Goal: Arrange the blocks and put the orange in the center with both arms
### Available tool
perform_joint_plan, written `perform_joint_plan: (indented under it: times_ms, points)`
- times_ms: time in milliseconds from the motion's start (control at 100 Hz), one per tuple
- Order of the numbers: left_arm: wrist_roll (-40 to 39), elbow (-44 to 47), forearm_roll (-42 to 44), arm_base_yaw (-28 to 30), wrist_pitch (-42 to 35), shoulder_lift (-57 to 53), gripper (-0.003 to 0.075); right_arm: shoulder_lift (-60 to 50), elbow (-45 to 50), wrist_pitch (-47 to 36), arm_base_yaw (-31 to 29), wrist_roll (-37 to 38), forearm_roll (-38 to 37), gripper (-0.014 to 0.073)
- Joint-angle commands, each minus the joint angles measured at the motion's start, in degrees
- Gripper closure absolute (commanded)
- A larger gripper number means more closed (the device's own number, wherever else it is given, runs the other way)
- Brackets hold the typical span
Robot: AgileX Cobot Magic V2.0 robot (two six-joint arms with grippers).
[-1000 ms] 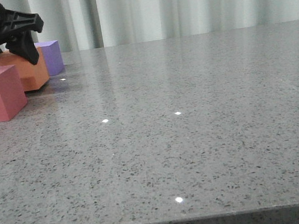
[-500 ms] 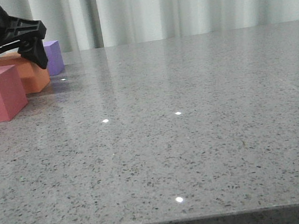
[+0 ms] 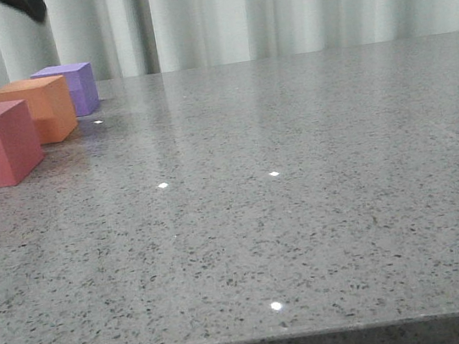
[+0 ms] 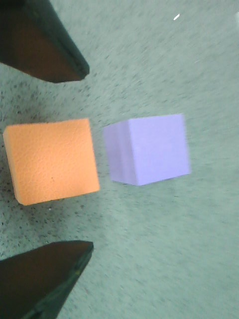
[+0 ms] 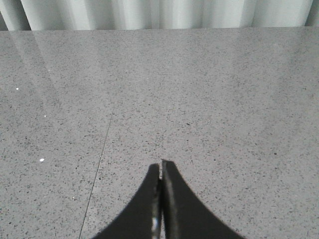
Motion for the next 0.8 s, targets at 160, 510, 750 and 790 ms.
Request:
perform_joint_plan:
  times_ms: [160, 510, 750, 790]
  points:
    - [0.1, 8.4, 0.2, 2.8, -9.4, -16.0, 0.0110, 0.3, -1.6, -4.2, -0.4, -0.2, -1.0, 0.0660]
    - [0.1, 29.9, -0.9, 6.1, -16.9, -39.0, 0.0113, 0.3, -1.6, -4.2, -0.4, -0.2, -1.0, 0.0660]
    - [0.1, 41.6, -2.1, 6.1, -17.2, -54.6, 0.0117, 0.3, -1.6, -4.2, -0.4, -0.2, -1.0, 0.0660]
    - [0.1, 42.9, -2.2, 6.1, -17.1, -57.2, 0.0129, 0.3, -1.6, -4.2, -0.4, -0.2, -1.0, 0.0660]
